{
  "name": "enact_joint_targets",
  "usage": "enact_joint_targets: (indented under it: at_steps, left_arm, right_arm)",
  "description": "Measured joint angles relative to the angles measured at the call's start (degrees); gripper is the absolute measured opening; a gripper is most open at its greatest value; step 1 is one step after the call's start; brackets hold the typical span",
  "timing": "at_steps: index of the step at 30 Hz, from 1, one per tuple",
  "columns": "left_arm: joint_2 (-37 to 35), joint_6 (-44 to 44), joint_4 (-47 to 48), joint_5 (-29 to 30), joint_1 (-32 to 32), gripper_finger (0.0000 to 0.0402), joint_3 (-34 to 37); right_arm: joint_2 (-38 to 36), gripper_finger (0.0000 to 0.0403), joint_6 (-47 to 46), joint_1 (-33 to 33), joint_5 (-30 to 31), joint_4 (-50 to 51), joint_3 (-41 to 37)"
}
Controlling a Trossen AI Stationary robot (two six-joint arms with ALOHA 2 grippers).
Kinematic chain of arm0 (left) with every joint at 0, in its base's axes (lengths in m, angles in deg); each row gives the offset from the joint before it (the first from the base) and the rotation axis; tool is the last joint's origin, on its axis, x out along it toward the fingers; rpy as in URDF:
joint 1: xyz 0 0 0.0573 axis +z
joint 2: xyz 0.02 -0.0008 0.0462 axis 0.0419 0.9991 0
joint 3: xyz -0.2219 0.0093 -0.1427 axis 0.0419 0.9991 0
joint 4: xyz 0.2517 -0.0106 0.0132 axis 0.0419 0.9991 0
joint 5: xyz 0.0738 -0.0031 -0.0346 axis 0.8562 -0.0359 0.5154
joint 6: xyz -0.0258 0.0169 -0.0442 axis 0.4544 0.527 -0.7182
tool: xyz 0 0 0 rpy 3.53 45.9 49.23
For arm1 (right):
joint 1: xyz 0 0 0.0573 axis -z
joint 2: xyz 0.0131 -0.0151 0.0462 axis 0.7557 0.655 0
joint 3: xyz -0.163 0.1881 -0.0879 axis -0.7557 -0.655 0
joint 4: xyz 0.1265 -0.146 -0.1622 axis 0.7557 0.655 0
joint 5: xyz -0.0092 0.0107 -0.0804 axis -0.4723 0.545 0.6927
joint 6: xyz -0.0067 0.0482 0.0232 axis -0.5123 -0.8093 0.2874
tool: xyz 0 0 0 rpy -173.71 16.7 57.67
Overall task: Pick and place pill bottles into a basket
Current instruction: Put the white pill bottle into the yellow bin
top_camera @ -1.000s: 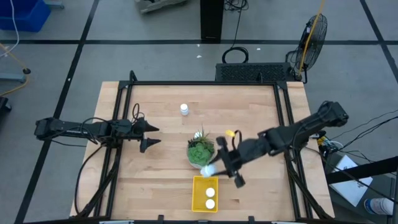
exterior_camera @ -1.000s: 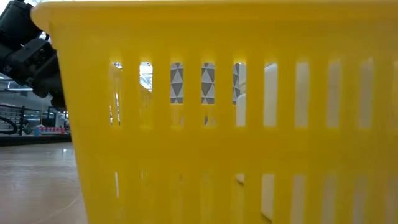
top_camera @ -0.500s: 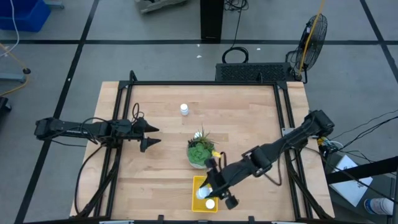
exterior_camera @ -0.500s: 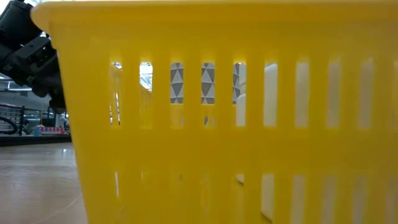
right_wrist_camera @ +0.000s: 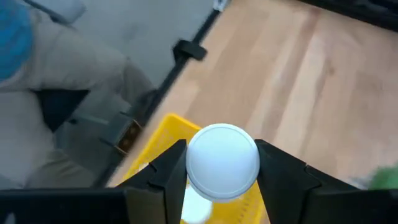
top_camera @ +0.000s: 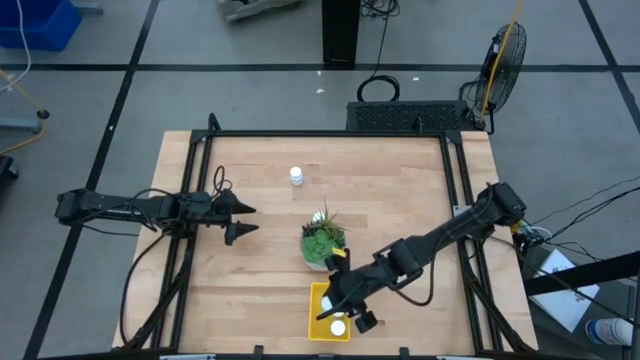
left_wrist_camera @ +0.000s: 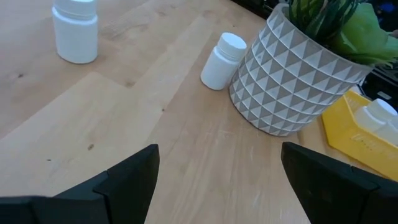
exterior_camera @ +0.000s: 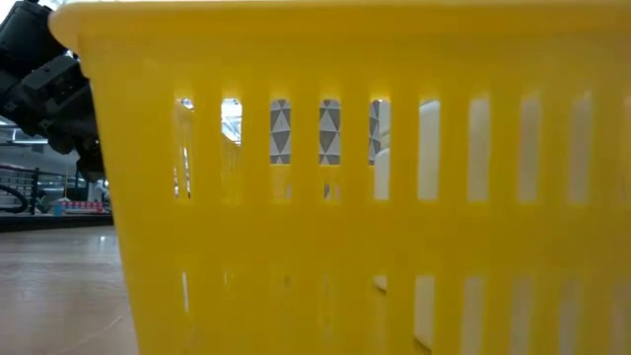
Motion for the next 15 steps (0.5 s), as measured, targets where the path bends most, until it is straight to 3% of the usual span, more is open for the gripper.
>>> enact_joint_targets:
  at_steps: [15]
  left_arm:
    - [1.05, 0.24, 0.36, -1.47, 0.02, 0.034, 0.0]
  right_arm:
    - [-0.08, 0.0157, 1.02, 3.39, -0.28, 5.49, -0.25]
